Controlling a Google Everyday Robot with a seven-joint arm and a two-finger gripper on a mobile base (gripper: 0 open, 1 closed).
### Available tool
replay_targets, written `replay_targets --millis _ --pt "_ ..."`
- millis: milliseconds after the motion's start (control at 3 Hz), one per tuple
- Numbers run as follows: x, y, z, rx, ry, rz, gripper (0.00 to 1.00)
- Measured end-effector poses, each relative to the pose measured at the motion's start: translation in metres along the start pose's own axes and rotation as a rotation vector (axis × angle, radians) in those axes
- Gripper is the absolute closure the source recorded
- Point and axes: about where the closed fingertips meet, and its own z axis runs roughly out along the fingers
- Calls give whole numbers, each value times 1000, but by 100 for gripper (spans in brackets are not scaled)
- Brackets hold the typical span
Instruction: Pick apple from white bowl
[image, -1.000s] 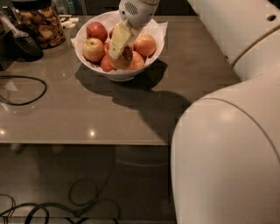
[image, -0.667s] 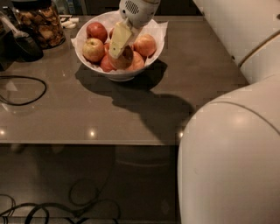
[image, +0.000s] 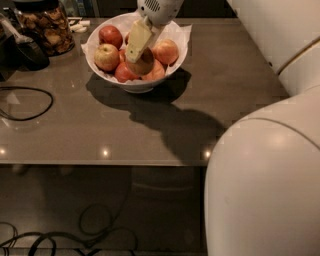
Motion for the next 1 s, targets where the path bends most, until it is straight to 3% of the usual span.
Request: replay_targets --millis 333,1000 --pt "-7 -18 -16 56 -12 30 100" --pt "-26 -52 -91 232 -84 59 100"
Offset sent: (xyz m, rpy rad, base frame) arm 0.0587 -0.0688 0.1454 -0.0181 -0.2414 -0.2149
